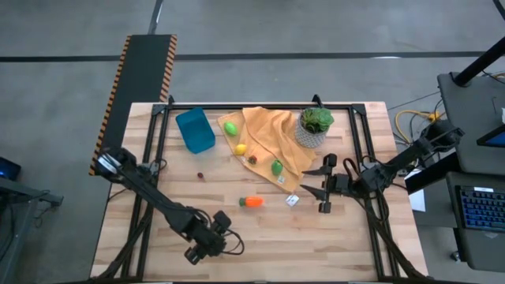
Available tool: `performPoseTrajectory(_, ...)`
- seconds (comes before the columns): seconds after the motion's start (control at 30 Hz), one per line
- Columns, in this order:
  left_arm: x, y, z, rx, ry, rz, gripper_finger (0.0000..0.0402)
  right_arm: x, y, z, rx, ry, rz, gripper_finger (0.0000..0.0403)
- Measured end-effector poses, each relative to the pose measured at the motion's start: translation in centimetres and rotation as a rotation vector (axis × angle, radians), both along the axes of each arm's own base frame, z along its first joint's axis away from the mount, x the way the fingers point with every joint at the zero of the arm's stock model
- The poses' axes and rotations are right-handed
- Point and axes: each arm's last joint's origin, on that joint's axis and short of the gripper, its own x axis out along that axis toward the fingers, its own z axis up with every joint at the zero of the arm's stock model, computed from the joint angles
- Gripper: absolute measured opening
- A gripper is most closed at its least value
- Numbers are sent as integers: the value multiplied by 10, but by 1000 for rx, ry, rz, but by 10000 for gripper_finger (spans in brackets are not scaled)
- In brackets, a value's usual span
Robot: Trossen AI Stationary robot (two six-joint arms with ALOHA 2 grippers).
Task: Pick and placing Produce into tupperware
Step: Put the black cherry into the blue bin
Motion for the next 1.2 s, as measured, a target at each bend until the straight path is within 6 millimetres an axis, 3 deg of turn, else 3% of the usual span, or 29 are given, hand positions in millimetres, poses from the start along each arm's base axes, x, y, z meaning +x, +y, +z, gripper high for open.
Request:
performPoseTrajectory(0.37,4,-3,-19,29,41,-1,262,0,0,0,-2,2,3,187)
performPoseTrajectory(1.07,8,-7,-18,-14,-3,-2,262,0,0,-3,4,21,5,187)
performPoseTrajectory(1.2,8,-7,-21,-8,3,-3,247,0,0,-3,4,21,5,187)
